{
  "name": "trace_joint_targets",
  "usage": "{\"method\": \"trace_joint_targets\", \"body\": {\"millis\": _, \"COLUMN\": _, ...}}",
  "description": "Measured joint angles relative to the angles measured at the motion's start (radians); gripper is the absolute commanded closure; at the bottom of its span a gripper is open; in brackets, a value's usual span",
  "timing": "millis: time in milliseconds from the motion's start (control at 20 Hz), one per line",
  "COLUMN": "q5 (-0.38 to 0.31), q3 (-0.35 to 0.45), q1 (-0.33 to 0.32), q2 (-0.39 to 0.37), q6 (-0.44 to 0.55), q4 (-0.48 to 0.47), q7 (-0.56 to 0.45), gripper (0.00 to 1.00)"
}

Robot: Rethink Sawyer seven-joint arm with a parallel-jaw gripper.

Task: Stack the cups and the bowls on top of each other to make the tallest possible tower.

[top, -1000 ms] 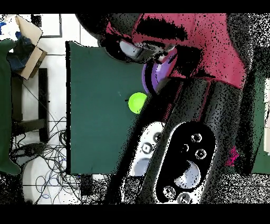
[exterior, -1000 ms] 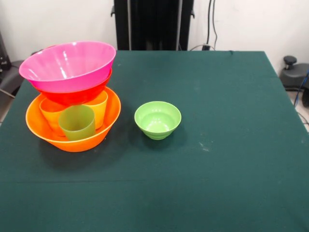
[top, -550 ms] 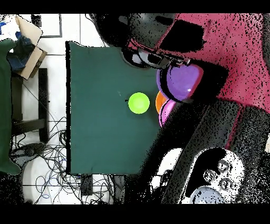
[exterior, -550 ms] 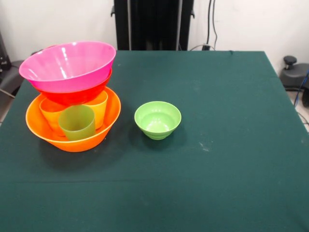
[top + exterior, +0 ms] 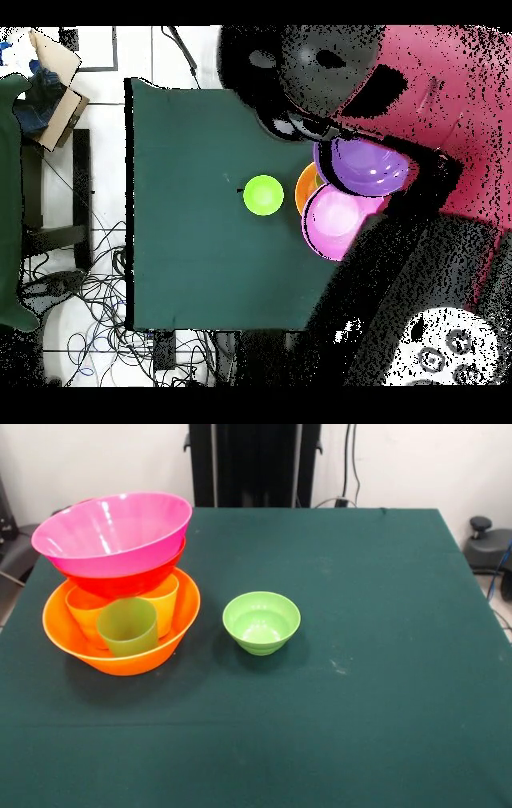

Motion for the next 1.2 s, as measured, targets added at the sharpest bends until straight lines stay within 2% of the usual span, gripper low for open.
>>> {"method": "trace_joint_targets", "body": {"millis": 600, "q5": -0.009, "q3": 0.062, "q1": -0.032, "q2": -0.065, "q6": -0.133, "q4": 0.148, "q7": 0.000, "gripper": 1.00}}
{"method": "trace_joint_targets", "body": {"millis": 1200, "q5": -0.054, "q3": 0.119, "q1": -0.085, "q2": -0.093, "q6": -0.144, "q4": 0.181, "q7": -0.001, "gripper": 1.00}}
